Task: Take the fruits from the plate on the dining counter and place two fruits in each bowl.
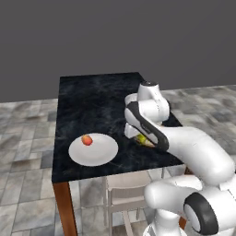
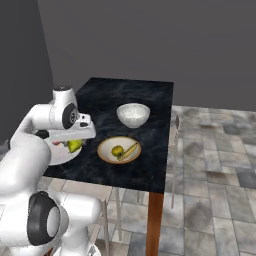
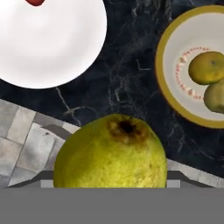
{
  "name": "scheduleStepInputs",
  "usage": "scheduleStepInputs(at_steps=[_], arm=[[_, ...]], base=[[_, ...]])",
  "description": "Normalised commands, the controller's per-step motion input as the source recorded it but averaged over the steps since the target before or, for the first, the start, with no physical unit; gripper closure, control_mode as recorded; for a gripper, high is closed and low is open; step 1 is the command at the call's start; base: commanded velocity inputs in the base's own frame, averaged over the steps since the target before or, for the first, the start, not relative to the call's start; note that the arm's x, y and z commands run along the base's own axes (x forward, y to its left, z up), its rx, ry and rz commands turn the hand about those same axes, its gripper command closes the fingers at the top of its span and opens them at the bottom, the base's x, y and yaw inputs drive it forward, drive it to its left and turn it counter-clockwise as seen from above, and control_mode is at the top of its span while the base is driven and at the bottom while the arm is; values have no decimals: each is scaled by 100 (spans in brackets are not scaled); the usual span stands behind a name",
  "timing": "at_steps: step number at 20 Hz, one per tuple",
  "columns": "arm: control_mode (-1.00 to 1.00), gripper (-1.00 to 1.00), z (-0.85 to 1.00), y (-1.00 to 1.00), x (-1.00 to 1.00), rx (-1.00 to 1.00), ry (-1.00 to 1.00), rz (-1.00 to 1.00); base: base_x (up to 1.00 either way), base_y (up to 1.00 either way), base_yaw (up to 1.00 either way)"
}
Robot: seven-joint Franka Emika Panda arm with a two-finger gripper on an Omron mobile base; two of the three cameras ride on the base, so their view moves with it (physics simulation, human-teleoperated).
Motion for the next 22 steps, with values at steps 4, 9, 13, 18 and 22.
scheduleStepInputs(at_steps=[4,9,13,18,22], arm=[[-100,100,65,-41,-82,3,-10,0],[-100,100,5,0,-13,0,-1,0],[-100,100,0,0,0,0,0,0],[100,100,0,0,0,0,0,0],[100,100,0,0,0,0,0,0]], base=[[0,0,0],[0,0,0],[0,0,0],[0,-8,0],[-3,-72,1]])
